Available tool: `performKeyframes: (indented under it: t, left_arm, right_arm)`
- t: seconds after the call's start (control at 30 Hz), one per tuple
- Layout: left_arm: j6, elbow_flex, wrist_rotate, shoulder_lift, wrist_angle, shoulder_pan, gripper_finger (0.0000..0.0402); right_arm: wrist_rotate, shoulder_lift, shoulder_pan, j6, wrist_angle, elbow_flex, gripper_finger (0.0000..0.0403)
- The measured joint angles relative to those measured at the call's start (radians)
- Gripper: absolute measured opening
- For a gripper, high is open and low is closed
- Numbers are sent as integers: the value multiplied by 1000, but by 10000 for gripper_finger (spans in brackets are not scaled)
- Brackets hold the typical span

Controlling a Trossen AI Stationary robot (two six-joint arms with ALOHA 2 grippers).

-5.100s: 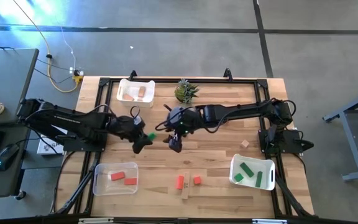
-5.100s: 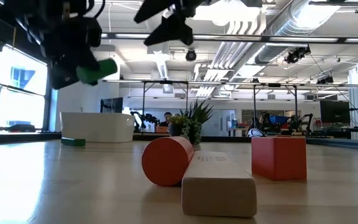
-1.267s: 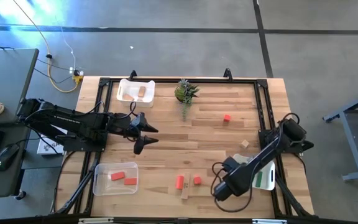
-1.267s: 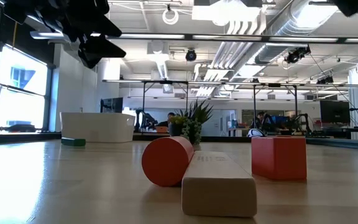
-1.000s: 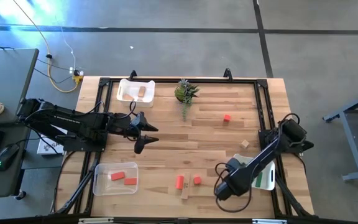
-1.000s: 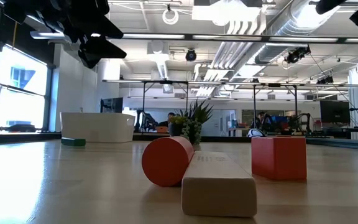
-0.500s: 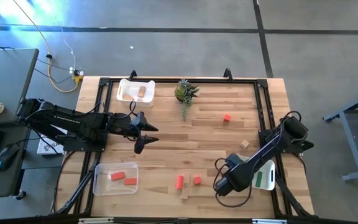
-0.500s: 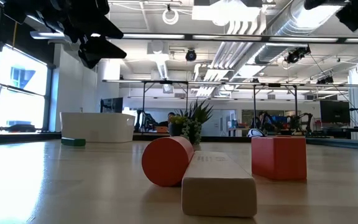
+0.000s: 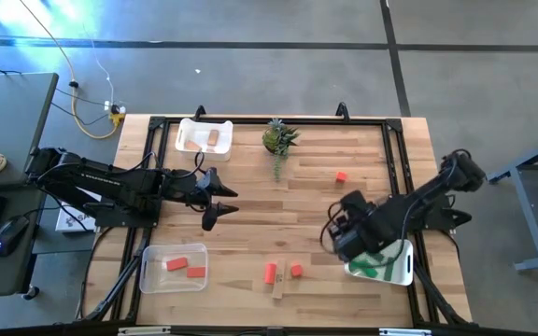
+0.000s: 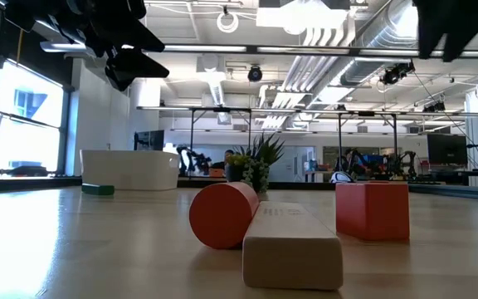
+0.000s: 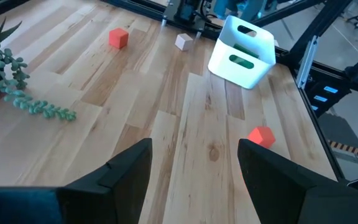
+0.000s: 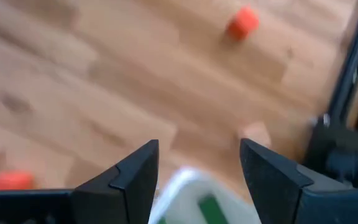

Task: Sort & place blocks by color
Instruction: Put the brown block into the top white bin

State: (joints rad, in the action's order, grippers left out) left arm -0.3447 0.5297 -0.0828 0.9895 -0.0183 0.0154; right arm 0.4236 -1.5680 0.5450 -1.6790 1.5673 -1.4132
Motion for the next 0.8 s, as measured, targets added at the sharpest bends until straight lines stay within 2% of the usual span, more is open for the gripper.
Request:
performKeyframes:
  t: [0.07, 0.3, 0.6, 0.8]
  left_arm:
    - [0, 0, -3, 0, 0, 0, 225]
    - [0, 0, -8, 0, 0, 0, 225]
    - [-2, 0, -54, 0, 0, 26, 225]
    - [-2, 0, -57, 0, 0, 84, 225]
  right_arm:
    - [21, 46, -30, 19, 3, 47, 209]
    - [-8, 263, -98, 20, -48, 278, 209]
    - [-196, 524, -222, -21, -221, 506, 209]
    - [-286, 546, -300, 78, -246, 586, 209]
